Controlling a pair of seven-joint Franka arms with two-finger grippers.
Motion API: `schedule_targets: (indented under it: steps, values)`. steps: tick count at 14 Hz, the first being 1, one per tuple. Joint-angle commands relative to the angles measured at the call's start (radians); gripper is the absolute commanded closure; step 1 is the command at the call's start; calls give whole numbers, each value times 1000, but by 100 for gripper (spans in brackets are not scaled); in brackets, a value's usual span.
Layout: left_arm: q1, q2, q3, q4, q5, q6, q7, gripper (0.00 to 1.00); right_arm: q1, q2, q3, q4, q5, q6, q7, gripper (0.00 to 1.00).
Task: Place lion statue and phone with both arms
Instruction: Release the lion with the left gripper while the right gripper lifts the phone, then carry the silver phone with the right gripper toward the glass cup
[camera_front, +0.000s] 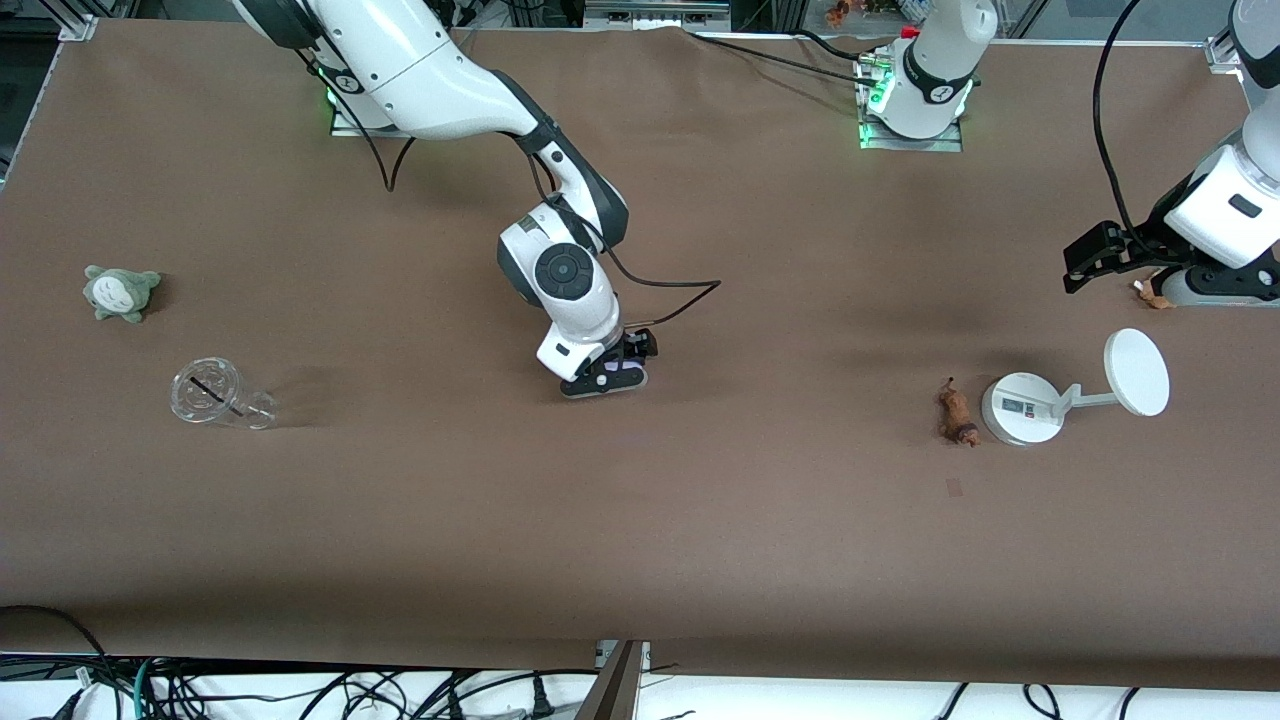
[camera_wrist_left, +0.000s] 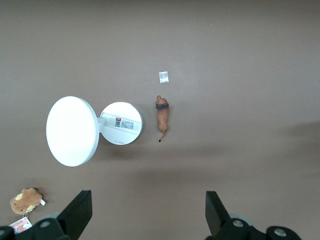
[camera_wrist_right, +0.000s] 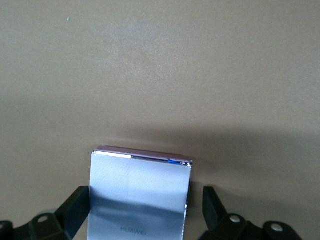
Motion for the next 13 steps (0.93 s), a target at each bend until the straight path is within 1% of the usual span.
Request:
schedule_targets:
  steps: [1, 7, 8, 9, 10, 12, 13]
  values:
    - [-10, 23, 9, 27, -7, -20, 22, 0, 11, 33, -6, 35, -6, 28, 26, 0]
    - [-11, 23, 6, 37, -10, -31, 12, 0, 11, 56, -6, 35, -9, 63, 26, 0]
    - [-13, 27, 6, 46, -9, -31, 12, 0, 11, 57, -6, 34, -18, 68, 15, 19]
    - [-11, 33, 6, 47, -10, -32, 11, 0, 10, 53, -8, 35, -18, 69, 14, 77]
    - [-10, 34, 9, 47, -10, -50, 11, 0, 5, 43, -8, 35, -17, 65, 14, 94]
    - [-2, 35, 10, 47, -10, -72, 16, 0, -11, 7, -12, 32, -18, 49, 8, 95]
    - [-2, 37, 10, 47, -10, -75, 12, 0, -31, -31, -18, 32, -18, -4, 0, 95]
